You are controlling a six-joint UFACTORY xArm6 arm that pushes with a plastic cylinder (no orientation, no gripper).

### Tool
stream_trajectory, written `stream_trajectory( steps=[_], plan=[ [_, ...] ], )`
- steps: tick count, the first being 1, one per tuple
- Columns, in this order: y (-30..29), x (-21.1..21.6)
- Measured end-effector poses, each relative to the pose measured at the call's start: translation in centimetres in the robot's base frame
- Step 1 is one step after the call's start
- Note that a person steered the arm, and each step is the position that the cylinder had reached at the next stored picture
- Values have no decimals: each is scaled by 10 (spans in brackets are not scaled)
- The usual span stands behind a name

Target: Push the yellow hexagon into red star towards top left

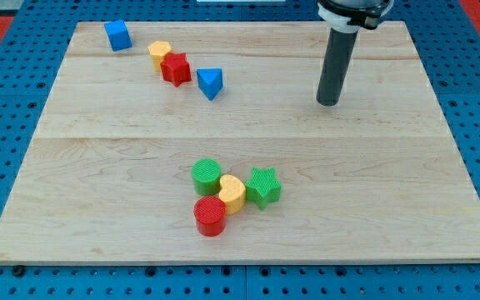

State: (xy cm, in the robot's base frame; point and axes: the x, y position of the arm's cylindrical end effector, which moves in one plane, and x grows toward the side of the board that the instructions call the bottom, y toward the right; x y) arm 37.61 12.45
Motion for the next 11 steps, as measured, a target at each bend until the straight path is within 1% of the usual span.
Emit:
stream_trajectory(
  steps=[1, 3, 4, 5, 6, 7, 8, 9, 10, 11],
  plan=[
    [0, 0],
    [-39, 4],
    [-56, -10],
    [-69, -78],
    [-122, -99],
    [-205, -114],
    [-255, -125],
    [-313, -113],
    [-330, -93],
    [-291, -95]
  ],
)
